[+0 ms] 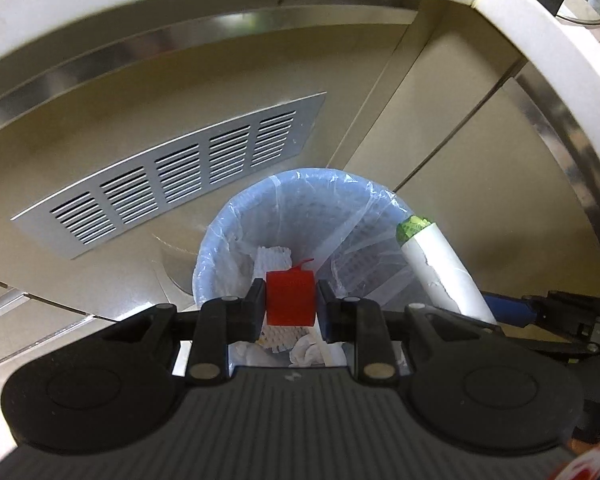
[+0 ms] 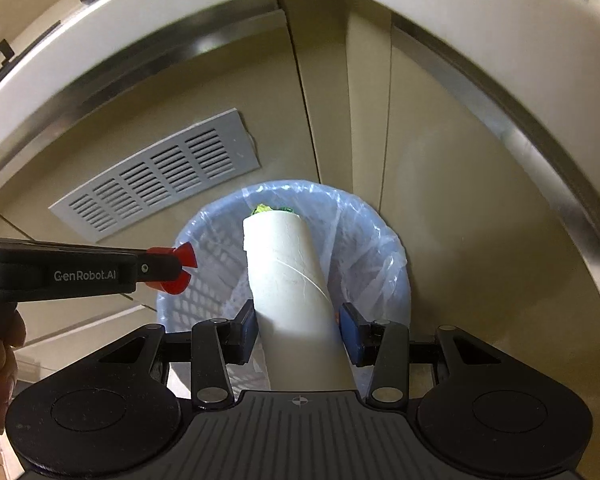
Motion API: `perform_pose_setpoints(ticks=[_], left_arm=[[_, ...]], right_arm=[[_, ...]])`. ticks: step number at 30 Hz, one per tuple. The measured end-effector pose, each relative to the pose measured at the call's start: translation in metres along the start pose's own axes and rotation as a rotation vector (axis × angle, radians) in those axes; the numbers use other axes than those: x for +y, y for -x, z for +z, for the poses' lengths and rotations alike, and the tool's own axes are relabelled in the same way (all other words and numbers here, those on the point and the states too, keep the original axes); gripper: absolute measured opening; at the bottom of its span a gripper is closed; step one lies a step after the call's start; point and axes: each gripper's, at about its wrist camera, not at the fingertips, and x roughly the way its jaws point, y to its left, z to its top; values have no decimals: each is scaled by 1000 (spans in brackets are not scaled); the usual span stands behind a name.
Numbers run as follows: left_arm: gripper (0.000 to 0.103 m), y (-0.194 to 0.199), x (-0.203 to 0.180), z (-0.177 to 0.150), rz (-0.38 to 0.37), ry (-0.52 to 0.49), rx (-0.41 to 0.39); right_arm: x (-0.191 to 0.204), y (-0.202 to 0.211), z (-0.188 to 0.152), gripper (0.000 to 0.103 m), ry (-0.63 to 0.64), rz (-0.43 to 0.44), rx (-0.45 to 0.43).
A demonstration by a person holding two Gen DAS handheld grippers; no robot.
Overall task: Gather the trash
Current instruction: 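Open the left tool to drop the red cap into the bin, then open the right tool to drop the white paper roll into the bin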
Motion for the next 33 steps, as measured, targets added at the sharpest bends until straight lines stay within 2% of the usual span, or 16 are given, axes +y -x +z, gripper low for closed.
perform_pose_setpoints(ticks=[8,9,10,12,33], left_arm=[[23,-11,-3,4,-10,-9,1],[25,-12,-3,5,-19,-2,4],[35,-13,-2,5,-30,5,10],[42,-14,-3,5,-30,7,3],[42,1,1,-3,-7,18,7]], right_arm=[[-4,-7,0,44,-16,-14,1],[-5,-8,0,44,-19,-15,0],[-5,-8,0,44,-22,-16,1],[-6,-9,0,44,-23,-17,1],[3,-11,2,44,-33,-1,-1]])
